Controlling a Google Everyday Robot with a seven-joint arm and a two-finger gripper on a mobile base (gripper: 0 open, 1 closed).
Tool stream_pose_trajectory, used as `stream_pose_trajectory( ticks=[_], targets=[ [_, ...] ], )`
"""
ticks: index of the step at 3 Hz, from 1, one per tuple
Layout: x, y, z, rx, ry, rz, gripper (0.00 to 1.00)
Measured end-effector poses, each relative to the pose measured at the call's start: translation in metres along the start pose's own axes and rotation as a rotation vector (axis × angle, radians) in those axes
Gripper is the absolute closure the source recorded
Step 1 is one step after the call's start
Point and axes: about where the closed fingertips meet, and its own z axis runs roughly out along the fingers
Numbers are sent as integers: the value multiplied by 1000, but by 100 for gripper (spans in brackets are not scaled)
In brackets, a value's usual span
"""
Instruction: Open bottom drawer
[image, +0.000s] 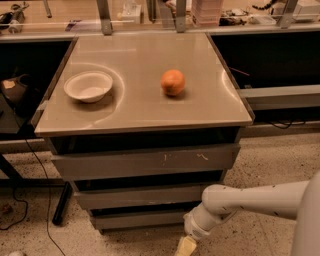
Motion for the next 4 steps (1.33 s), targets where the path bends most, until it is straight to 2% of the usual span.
stream_pose_trajectory(
  ticks=[1, 2, 3, 4],
  targets=[
    [11, -26, 30, -32, 4, 16, 0],
    [12, -30, 39, -45, -1, 13, 0],
    [20, -66, 54, 9, -23, 29, 0],
    [29, -104, 57, 100, -55, 53, 0]
  ],
)
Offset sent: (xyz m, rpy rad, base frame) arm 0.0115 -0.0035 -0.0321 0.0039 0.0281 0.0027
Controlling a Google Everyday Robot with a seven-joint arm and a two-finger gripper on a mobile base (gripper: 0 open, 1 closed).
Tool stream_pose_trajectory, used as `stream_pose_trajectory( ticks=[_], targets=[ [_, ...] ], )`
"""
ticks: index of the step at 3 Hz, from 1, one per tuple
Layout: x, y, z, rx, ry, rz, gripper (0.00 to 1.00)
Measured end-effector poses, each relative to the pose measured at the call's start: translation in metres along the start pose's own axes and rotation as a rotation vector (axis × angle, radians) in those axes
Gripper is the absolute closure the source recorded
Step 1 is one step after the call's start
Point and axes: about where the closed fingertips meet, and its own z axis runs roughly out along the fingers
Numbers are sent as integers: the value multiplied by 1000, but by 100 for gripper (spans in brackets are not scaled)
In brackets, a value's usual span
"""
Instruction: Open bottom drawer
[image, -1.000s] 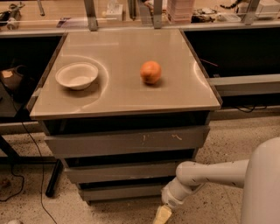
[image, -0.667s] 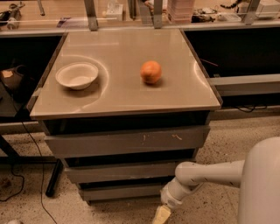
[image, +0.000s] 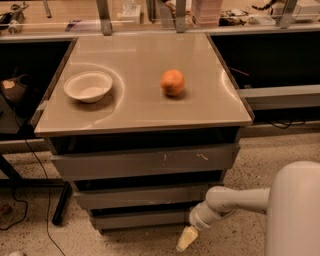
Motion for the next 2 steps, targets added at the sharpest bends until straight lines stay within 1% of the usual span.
stream_pose_trajectory(
  ticks=[1, 2],
  targets=[
    [6, -22, 8, 53, -23, 16, 0],
    [16, -38, 21, 71, -38, 44, 0]
  ],
)
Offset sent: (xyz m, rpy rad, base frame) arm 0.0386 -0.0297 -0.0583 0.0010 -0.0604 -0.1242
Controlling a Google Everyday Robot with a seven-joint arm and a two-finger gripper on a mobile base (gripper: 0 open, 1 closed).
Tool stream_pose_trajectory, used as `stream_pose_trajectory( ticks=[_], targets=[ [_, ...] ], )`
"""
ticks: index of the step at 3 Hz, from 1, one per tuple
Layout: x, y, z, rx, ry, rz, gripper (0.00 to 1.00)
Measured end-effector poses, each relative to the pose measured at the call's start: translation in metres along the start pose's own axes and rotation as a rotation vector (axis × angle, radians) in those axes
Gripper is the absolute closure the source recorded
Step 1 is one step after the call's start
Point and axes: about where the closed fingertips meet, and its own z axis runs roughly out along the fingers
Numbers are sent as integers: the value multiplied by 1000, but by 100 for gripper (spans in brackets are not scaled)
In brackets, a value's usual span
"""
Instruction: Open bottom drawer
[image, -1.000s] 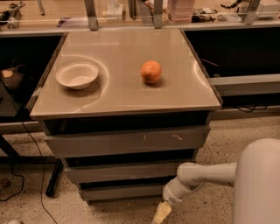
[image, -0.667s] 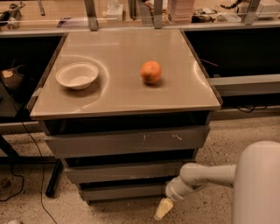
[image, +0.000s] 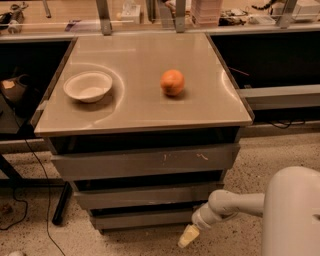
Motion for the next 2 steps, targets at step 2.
stream_pose_trajectory(
  ticks=[2],
  targets=[
    [9, -24, 8, 31, -31, 15, 0]
  ],
)
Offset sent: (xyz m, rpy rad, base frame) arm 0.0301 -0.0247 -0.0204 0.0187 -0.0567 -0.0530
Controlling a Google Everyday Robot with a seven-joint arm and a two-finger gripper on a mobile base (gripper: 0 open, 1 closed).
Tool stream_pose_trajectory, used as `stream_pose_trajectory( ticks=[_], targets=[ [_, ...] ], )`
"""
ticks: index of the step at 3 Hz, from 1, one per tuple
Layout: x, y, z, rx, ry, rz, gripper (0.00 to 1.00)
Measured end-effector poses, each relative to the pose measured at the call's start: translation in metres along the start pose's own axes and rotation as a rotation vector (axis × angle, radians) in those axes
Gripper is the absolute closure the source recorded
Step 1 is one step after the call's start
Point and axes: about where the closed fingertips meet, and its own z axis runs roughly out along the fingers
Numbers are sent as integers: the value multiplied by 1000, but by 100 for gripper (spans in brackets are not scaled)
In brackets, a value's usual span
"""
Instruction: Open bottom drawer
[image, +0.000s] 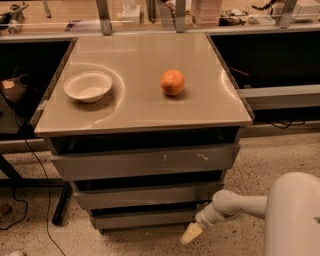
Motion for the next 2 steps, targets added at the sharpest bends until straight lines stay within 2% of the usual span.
stream_pose_trajectory(
  ticks=[2],
  targets=[
    [-3, -16, 21, -18, -23, -7, 0]
  ],
)
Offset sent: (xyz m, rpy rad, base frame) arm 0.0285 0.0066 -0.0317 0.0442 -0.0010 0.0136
